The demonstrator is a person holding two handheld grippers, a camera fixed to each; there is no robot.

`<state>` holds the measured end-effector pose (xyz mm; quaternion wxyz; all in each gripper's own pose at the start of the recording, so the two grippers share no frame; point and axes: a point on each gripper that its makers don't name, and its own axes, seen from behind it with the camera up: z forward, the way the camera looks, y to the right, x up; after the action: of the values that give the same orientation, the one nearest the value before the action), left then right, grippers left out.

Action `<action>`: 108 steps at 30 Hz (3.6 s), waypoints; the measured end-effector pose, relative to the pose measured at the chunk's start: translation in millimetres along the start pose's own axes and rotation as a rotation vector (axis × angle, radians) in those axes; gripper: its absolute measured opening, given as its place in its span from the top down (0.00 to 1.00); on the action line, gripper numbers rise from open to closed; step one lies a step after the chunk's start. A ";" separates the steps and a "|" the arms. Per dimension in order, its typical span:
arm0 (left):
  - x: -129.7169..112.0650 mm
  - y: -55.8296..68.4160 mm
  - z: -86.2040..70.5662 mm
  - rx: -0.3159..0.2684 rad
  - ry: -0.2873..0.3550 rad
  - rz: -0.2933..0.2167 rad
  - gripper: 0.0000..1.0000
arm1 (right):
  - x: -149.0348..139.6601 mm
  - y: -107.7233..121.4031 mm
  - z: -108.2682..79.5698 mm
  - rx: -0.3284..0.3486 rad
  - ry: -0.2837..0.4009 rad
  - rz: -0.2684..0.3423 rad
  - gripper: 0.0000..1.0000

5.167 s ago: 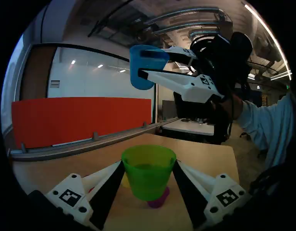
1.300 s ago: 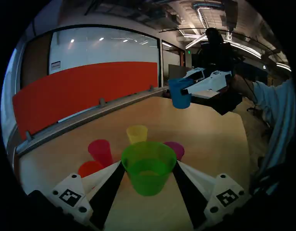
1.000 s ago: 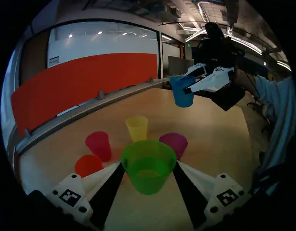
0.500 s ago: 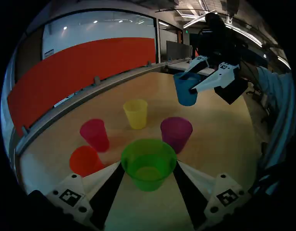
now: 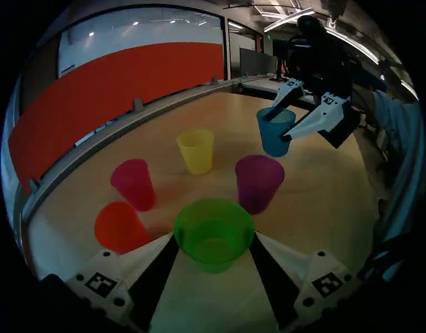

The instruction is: Pour water

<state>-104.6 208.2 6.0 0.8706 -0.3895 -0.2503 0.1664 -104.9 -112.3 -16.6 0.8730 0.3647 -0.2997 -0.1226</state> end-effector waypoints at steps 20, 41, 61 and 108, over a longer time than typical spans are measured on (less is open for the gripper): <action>-10.4 0.0 13.0 -0.021 -0.017 -0.008 0.14 | -15.9 -0.6 12.2 0.004 -0.033 0.005 0.09; -24.1 -4.6 4.9 -0.015 -0.029 -0.041 0.00 | -27.7 -7.8 22.5 0.009 -0.044 0.017 0.09; -31.6 -1.9 -19.7 0.016 -0.011 -0.064 0.00 | -46.0 -16.0 28.2 0.010 -0.060 0.014 0.09; -38.3 -22.9 -70.9 0.182 0.086 -0.171 0.00 | -77.8 5.7 -38.6 -0.140 -0.026 0.081 0.00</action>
<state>-93.8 132.7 -28.8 0.9233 -0.2929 -0.2290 0.0967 -142.8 -52.9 -67.8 0.8967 0.2885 -0.3162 -0.1127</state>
